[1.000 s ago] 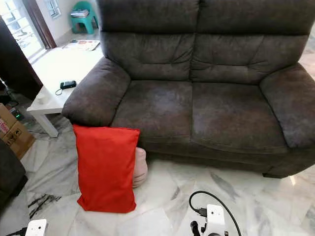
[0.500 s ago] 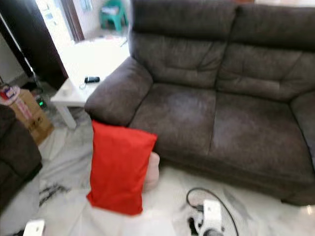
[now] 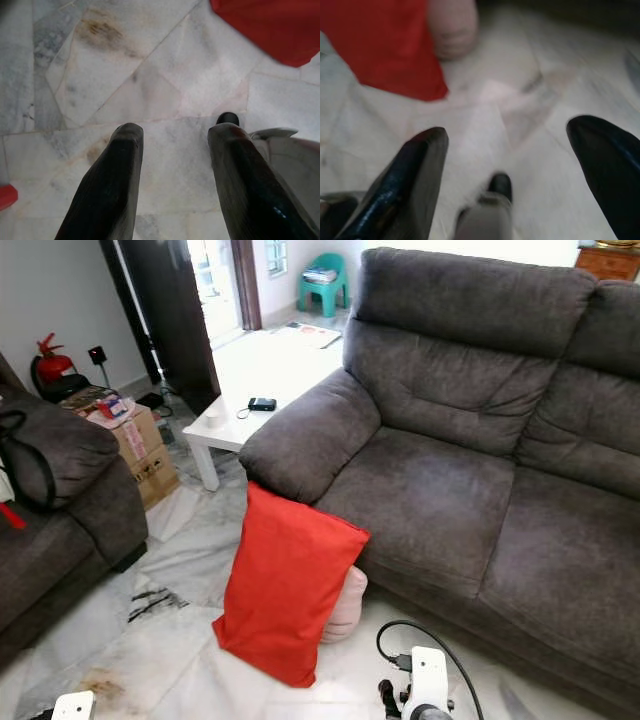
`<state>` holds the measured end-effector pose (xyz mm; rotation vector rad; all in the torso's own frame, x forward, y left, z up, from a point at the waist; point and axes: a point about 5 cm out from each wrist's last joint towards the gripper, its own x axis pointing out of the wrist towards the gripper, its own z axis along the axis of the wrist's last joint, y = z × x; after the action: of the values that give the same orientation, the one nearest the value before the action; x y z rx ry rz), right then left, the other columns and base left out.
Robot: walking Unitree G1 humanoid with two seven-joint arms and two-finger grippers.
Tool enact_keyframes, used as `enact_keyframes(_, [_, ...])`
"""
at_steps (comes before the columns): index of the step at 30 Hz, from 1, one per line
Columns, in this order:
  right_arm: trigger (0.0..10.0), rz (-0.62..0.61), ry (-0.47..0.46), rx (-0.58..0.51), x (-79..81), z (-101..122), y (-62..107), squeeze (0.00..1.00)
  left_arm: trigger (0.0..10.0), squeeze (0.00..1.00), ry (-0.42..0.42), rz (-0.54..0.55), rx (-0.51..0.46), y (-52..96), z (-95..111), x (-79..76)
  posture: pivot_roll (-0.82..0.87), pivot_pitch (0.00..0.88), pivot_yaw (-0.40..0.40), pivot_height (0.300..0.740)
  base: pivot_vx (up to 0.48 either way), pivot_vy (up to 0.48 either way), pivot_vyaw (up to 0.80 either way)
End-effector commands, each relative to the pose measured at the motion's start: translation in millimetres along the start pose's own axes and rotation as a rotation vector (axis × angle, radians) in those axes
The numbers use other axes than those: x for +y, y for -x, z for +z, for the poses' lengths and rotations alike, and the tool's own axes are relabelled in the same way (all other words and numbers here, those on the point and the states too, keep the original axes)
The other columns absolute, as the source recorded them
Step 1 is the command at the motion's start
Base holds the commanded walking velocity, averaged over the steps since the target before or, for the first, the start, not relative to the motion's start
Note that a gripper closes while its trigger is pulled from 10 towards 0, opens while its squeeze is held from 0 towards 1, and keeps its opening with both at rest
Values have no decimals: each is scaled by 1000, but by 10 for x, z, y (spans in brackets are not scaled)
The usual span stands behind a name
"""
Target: Move the pillow to the sofa from floor
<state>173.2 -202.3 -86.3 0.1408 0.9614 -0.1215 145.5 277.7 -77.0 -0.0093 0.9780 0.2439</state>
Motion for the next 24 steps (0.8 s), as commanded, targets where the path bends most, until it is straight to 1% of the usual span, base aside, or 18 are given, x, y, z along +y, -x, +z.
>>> enact_keyframes(1, [10000,-1,-20,-10,10,9,-2,0,10000,0,9,7,-9,-1,20,12,1,0,17,740,0,0,0])
enact_keyframes(6, [10000,3,-15,-3,14,3,-3,0,10000,0,15,5,-11,0,18,15,0,0,20,740,0,0,0])
enact_keyframes(19, [10000,14,31,6,14,4,-3,0,10000,0,16,2,-5,1,10,13,-4,0,21,740,311,0,0])
enact_keyframes(22, [10000,13,27,6,13,3,-3,0,10000,0,17,2,-5,1,9,12,-5,0,21,740,337,0,0])
enact_keyframes(24, [10000,9,5,6,11,-2,-2,0,10000,0,16,1,-5,0,9,9,-2,0,19,740,341,0,0])
